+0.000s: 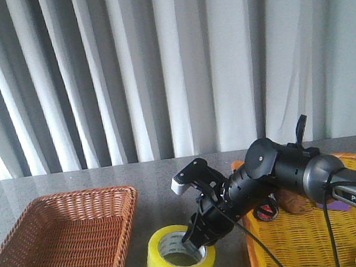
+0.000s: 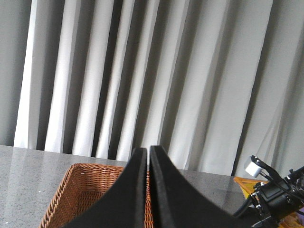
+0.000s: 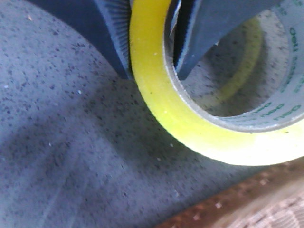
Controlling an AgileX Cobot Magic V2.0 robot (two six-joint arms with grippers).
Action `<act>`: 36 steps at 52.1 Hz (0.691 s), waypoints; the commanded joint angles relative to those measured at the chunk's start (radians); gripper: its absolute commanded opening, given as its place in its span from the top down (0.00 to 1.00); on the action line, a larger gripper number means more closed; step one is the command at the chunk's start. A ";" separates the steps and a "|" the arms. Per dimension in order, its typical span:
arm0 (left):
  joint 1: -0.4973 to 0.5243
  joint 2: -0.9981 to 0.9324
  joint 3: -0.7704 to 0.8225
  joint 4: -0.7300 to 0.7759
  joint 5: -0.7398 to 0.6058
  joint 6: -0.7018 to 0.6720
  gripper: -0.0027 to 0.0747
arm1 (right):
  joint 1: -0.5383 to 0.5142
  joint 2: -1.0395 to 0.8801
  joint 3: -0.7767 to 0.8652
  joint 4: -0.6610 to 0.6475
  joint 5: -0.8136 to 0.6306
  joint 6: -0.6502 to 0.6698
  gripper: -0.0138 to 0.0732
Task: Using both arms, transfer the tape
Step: 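Set the tape roll on the table between the baskets, open right gripper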
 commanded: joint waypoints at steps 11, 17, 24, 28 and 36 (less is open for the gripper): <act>-0.004 0.018 -0.034 -0.008 -0.070 -0.009 0.96 | -0.004 -0.069 -0.034 -0.041 -0.062 0.095 0.64; -0.004 0.018 -0.034 -0.008 -0.070 -0.009 0.96 | -0.004 -0.069 -0.034 -0.061 -0.062 0.123 0.52; -0.004 0.018 -0.034 -0.008 -0.070 -0.009 0.96 | -0.004 -0.071 -0.034 -0.063 -0.058 0.138 0.41; -0.004 0.018 -0.034 -0.008 -0.067 -0.009 0.96 | -0.004 -0.080 -0.034 -0.064 -0.059 0.152 0.36; -0.004 0.018 -0.034 -0.008 -0.058 -0.009 0.96 | -0.005 -0.140 -0.034 -0.064 -0.057 0.172 0.35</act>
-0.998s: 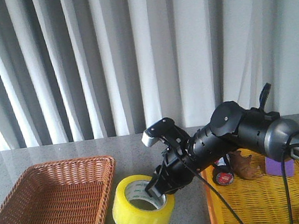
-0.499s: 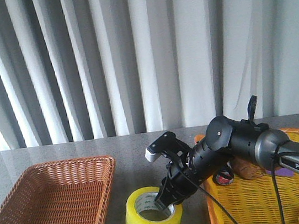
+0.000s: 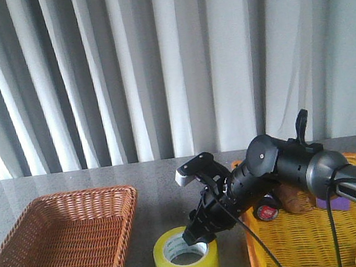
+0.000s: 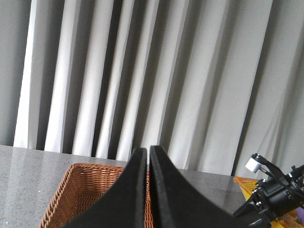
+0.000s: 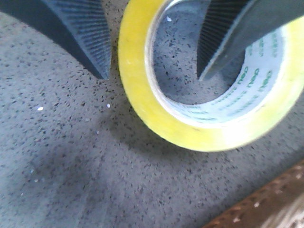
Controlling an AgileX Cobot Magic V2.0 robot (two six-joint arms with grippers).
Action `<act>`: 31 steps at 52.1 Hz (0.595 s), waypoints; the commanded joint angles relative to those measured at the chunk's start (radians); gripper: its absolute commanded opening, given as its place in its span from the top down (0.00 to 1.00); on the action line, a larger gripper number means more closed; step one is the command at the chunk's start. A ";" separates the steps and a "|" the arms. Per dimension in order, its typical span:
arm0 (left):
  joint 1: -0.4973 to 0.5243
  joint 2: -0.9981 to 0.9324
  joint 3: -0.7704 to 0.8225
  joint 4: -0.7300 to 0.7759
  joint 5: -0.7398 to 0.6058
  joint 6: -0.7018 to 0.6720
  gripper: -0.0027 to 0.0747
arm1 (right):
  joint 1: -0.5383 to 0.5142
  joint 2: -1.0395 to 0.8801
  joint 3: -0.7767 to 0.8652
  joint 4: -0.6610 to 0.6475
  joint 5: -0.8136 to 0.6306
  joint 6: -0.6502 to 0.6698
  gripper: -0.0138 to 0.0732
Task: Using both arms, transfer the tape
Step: 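Set the tape roll on the table between the baskets, open right gripper, then raise the right gripper away from the tape roll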
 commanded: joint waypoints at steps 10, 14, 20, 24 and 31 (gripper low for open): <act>-0.004 0.018 -0.034 -0.008 -0.040 -0.009 0.96 | -0.005 -0.277 -0.032 0.024 -0.009 0.005 0.37; -0.004 0.018 -0.034 -0.008 -0.028 -0.009 0.96 | -0.005 -0.358 -0.032 0.024 -0.008 0.004 0.38; -0.004 0.018 -0.034 -0.008 -0.023 -0.009 0.96 | -0.005 -0.472 -0.032 0.024 -0.004 0.005 0.45; -0.004 0.018 -0.034 -0.008 -0.023 -0.009 0.96 | -0.005 -0.548 -0.029 0.025 -0.005 0.005 0.52; -0.004 0.018 -0.034 -0.008 -0.023 -0.009 0.96 | -0.005 -0.659 -0.028 0.023 0.014 0.005 0.71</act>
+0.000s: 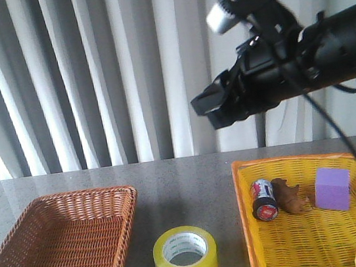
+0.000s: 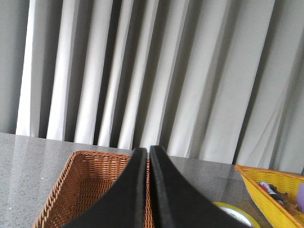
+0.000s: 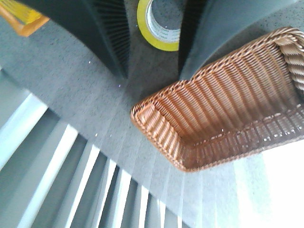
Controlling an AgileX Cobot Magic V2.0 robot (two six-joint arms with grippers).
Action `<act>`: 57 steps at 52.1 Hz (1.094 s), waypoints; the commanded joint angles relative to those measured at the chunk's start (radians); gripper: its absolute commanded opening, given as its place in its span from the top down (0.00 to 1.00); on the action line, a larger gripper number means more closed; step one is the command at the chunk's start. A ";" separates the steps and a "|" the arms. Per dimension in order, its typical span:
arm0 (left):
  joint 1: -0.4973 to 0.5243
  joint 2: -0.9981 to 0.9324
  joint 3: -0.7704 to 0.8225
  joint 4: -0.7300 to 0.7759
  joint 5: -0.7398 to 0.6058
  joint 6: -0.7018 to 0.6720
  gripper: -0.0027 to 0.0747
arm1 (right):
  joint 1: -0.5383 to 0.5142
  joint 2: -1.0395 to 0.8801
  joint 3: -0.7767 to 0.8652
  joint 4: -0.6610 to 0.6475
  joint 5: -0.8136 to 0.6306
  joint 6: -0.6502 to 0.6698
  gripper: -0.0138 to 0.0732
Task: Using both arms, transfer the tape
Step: 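Raise the right gripper away from the tape roll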
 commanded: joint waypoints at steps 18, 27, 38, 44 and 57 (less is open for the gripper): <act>-0.004 0.018 -0.034 -0.008 -0.058 -0.009 0.96 | -0.005 -0.524 0.536 -0.004 -0.287 -0.004 0.85; -0.004 0.018 -0.034 -0.008 -0.005 -0.009 0.96 | -0.005 -0.757 0.916 -0.002 -0.462 0.000 0.85; -0.004 0.043 -0.061 -0.008 0.000 0.016 0.96 | -0.005 -0.933 1.178 0.003 -0.514 0.035 0.85; -0.004 0.133 -0.150 -0.011 0.065 0.105 0.96 | -0.005 -1.003 1.256 -0.004 -0.556 0.077 0.85; -0.004 0.452 -0.461 -0.293 0.287 0.508 0.94 | -0.005 -1.057 1.364 -0.004 -0.579 0.082 0.85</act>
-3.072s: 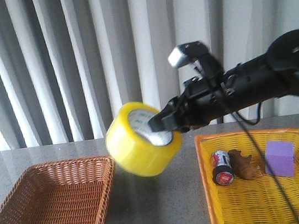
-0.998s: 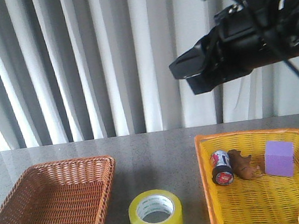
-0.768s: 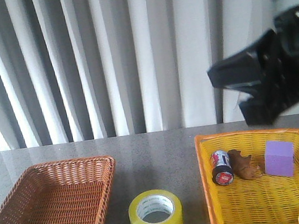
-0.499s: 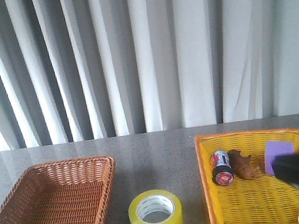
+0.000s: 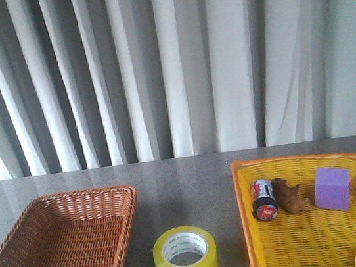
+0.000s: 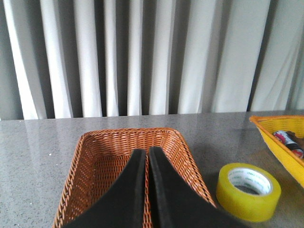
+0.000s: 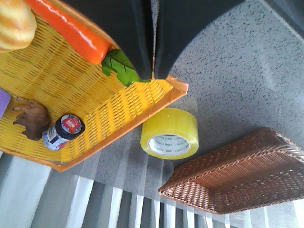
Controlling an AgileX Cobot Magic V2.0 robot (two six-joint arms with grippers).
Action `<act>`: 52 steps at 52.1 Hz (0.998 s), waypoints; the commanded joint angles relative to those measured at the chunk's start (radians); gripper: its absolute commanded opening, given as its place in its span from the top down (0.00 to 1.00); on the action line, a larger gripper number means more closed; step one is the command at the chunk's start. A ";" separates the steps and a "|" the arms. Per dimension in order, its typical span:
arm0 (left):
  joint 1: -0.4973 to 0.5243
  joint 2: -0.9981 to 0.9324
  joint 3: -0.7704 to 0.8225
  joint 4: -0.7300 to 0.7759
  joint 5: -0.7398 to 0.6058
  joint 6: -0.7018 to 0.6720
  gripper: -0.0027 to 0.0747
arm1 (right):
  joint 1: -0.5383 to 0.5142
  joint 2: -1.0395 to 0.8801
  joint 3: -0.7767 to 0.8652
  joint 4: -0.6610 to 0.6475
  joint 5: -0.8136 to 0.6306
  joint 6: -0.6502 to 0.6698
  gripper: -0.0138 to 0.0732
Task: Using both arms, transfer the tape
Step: 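Raise the right gripper away from the tape roll, then lower the left gripper onto the tape roll rim on the table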
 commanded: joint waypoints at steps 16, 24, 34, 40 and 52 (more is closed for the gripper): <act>-0.004 0.473 -0.423 -0.655 0.355 0.629 0.76 | -0.005 0.001 -0.005 0.007 -0.072 0.000 0.85; -0.004 0.602 -0.515 -0.710 0.410 0.628 0.58 | -0.005 0.001 -0.005 0.007 -0.072 0.000 0.85; -0.004 0.684 -0.524 -0.912 0.325 0.598 0.47 | -0.005 0.001 -0.005 0.007 -0.071 0.000 0.85; -0.004 0.701 -0.524 -0.929 0.322 0.741 0.47 | -0.005 0.001 -0.005 0.007 -0.068 0.000 0.85; -0.044 0.732 -0.591 -0.770 0.332 0.676 0.48 | -0.005 0.001 -0.005 0.007 -0.068 0.000 0.85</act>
